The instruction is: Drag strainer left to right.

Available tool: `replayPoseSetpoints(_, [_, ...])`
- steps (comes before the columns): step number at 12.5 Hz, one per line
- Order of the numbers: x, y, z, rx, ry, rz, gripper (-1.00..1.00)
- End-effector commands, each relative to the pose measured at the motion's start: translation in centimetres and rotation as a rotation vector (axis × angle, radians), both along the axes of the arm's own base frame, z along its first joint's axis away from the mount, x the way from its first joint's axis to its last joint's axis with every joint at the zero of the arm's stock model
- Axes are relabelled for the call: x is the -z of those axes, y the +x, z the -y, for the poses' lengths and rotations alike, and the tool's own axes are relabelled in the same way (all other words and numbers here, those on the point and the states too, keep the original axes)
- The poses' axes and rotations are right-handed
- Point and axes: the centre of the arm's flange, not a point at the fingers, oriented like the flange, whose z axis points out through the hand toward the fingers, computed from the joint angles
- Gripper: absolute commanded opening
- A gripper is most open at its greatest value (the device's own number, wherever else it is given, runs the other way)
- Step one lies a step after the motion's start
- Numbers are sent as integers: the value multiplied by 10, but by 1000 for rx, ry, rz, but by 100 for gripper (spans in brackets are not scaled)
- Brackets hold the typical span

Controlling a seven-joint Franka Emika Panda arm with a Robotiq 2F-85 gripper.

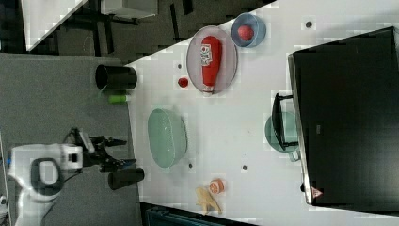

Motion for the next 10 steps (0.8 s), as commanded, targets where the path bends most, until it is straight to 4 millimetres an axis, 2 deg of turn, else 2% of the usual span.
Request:
replayPoseSetpoints(1, [32,13,-14,378,18,-1,100])
replayPoseSetpoints(5, [117,16,-34,662,-35,-27,100])
replayPoseSetpoints(8, [169,18,-43,645,-22,-1,100])
replayPoseSetpoints(10, [194,21,-41,646,2,-12,100])
